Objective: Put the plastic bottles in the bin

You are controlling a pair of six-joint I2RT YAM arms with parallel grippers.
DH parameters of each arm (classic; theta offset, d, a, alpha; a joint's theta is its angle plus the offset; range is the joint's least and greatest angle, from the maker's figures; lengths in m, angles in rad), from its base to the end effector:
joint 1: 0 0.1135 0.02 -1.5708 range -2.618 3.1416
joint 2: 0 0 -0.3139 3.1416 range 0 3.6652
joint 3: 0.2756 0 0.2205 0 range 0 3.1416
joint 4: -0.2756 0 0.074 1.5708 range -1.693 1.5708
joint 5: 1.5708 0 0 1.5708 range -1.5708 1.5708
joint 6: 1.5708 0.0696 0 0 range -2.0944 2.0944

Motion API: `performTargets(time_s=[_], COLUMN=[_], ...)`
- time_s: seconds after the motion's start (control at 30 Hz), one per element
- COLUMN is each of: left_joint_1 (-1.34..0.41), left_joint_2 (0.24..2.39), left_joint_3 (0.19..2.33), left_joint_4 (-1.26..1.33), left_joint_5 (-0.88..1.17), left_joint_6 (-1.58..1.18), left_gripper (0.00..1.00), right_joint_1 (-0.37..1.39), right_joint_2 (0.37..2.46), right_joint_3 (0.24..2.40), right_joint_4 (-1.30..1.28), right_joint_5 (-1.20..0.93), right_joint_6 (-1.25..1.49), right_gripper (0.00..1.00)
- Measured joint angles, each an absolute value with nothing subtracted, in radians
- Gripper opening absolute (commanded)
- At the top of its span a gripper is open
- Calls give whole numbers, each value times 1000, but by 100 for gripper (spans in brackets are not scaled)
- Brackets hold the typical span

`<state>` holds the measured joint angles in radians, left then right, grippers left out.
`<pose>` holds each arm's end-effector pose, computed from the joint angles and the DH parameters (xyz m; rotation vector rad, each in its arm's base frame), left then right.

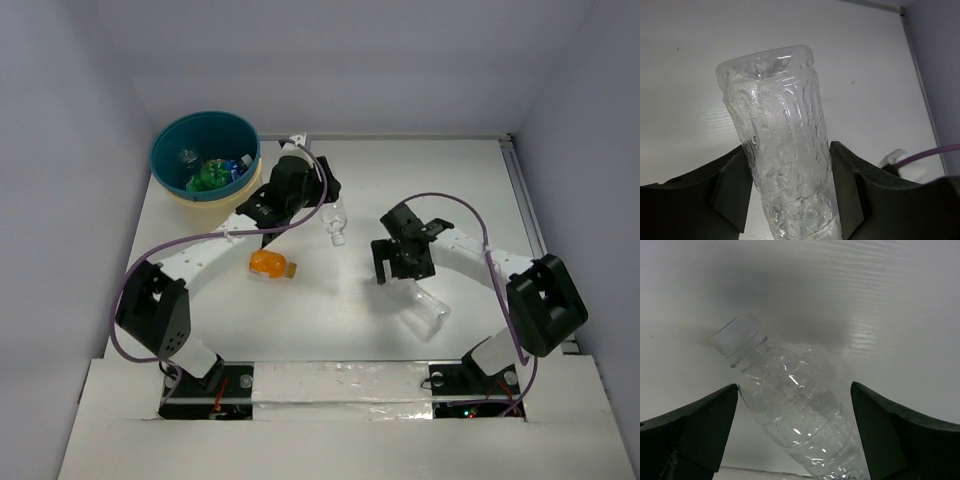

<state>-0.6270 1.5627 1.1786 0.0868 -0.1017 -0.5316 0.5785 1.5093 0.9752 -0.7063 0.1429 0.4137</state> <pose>0.3067 -0.2135 0.3616 0.0194 1.9270 -0.6976 0.2233 0.1340 0.2353 -0.1960 2.7769 0.0457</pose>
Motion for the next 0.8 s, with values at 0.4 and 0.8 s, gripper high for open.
performTargets(time_s=[0.4,0.8], left_joint_1=[-611,-355], left_joint_2=[1466,1367], left_joint_3=[1495,1807], left_joint_4=[-80,-262], left_joint_5=[-100,-238], left_joint_6=[-464,-343], left_gripper=[48,49], right_joint_1=[579,577], right_joint_2=[1613,1498], right_joint_3=[974,976], right_joint_4=[-706,-685], right_joint_5=[40,-39], right_joint_6=[361,344], right_gripper=[84,64])
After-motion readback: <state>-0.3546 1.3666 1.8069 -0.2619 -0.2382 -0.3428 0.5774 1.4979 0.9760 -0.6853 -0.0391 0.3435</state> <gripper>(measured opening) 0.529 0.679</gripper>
